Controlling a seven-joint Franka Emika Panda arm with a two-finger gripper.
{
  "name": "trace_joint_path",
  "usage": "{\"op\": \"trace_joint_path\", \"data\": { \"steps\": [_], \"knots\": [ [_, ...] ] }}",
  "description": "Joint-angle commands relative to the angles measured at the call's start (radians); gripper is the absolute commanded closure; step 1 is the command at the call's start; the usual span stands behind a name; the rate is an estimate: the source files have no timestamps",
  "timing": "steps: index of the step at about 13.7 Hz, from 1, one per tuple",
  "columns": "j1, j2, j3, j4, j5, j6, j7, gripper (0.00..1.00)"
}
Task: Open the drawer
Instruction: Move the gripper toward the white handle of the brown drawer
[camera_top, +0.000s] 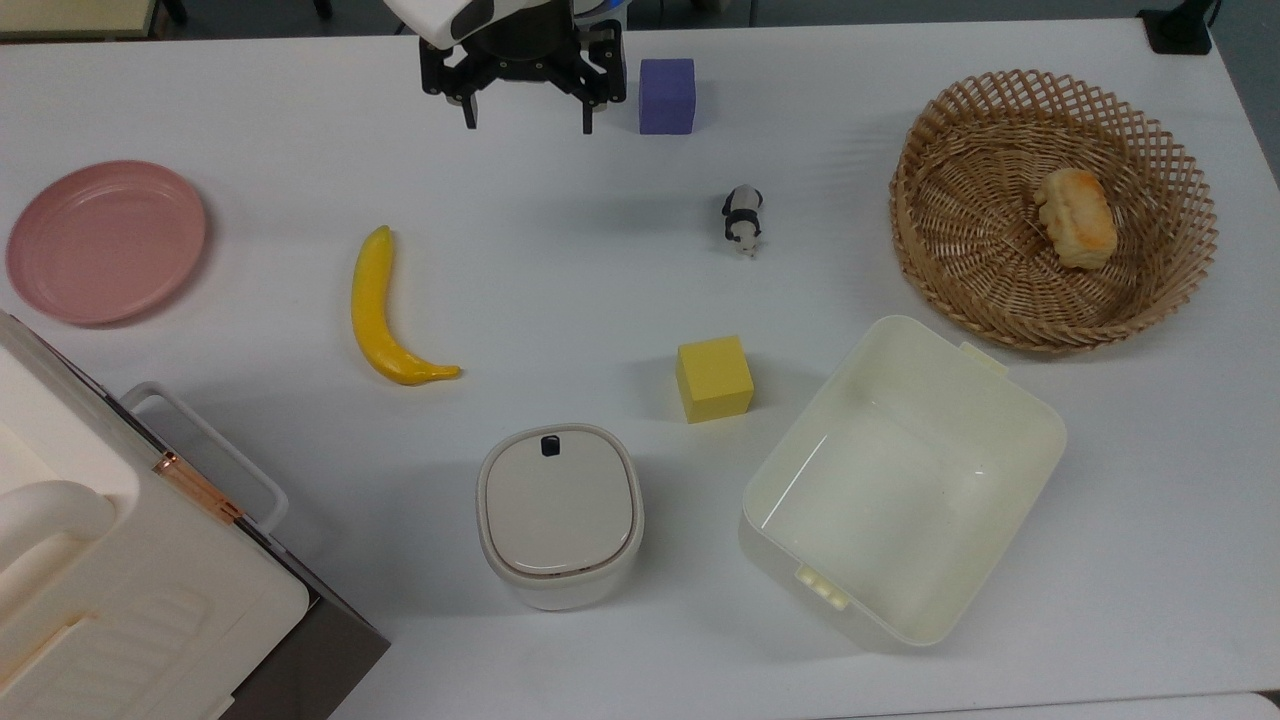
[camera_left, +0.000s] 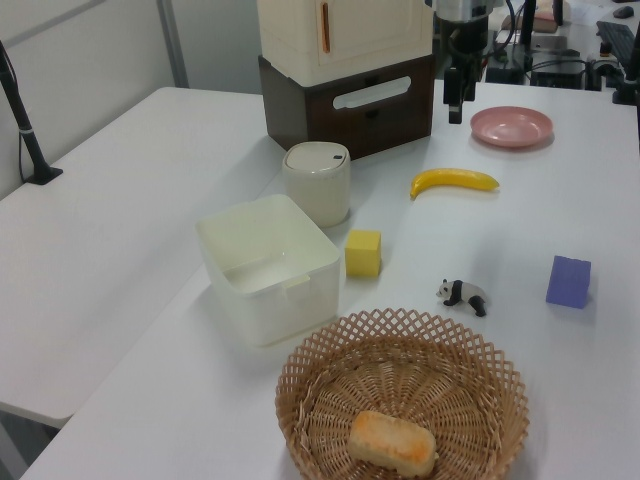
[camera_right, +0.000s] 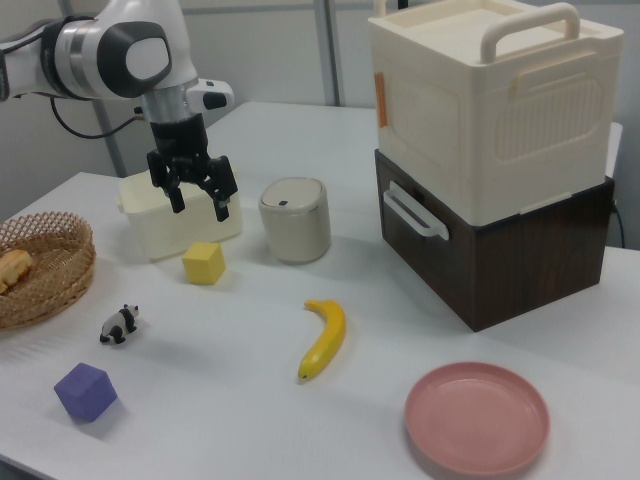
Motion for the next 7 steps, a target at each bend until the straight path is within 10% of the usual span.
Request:
{"op": "trace_joint_path", "data": {
  "steps": [1,7],
  "knots": [
    [0.003,0.007,-0.007,-0.01,0.004,0.025,-0.024,0.0],
    [-0.006,0.038,-0.048,-0.004,-0.059,0.149,-0.283,0.0]
  ]
}}
